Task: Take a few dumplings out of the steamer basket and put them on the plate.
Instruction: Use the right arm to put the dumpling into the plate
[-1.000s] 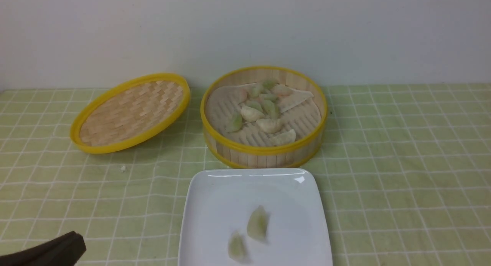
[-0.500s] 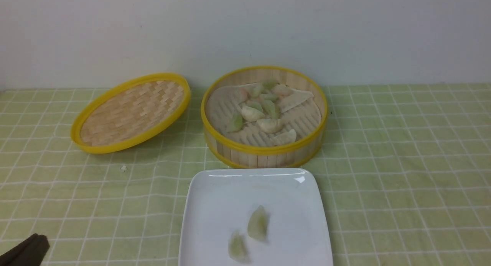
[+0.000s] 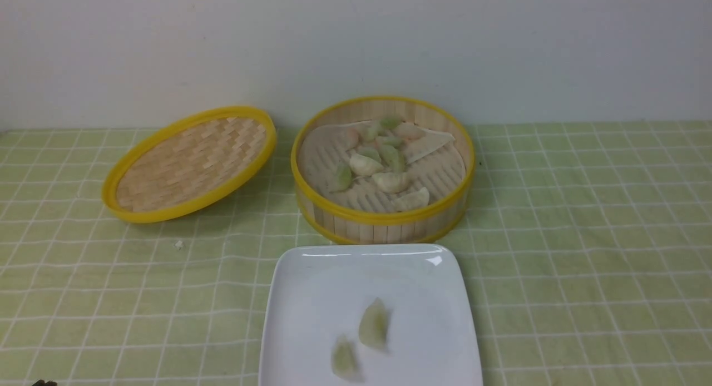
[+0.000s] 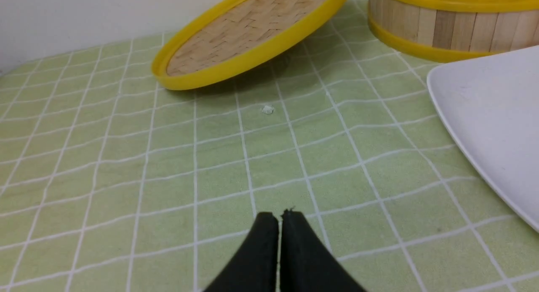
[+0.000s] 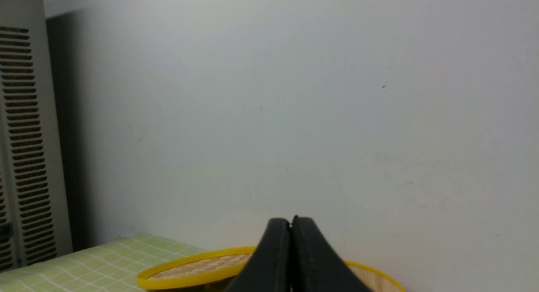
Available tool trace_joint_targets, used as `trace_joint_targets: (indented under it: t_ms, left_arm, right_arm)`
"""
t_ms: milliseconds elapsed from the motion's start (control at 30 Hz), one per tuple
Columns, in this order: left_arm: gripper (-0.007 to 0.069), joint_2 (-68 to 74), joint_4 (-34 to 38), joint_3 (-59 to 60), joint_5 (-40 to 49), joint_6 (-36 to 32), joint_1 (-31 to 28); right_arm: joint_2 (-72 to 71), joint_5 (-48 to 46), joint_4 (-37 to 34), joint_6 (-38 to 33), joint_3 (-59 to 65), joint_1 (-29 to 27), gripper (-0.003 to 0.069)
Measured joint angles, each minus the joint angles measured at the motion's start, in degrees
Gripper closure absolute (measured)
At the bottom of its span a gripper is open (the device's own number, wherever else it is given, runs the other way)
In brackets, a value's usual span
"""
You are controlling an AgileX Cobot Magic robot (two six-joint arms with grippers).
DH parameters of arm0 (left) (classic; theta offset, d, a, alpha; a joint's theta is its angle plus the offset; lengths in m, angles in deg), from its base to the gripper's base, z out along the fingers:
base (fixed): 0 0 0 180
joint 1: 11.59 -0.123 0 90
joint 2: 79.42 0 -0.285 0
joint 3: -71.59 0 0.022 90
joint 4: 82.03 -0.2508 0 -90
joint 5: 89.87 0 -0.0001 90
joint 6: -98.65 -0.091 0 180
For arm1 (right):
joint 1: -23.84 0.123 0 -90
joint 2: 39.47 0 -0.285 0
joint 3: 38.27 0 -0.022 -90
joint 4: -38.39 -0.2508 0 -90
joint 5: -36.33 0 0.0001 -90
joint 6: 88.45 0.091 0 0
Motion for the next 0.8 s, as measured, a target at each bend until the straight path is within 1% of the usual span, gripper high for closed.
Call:
trace_joint_targets:
  t_ms: [667,767,800]
  left_arm:
    - [0.0631,0.0,0.0,0.0,0.0,-0.4,0.0]
    - [0.0631,0.0,0.0,0.0,0.0,-0.4,0.0]
    - [0.0631,0.0,0.0,0.0,0.0,-0.4,0.0]
  right_arm:
    - [0.0,0.0,0.0,0.0,0.0,0.0,0.0669]
    - [0.0,0.0,-1.2,0.0,0.0,0.0,0.0669]
    - [0.0,0.0,-2.7,0.0,0.0,0.0,0.0669]
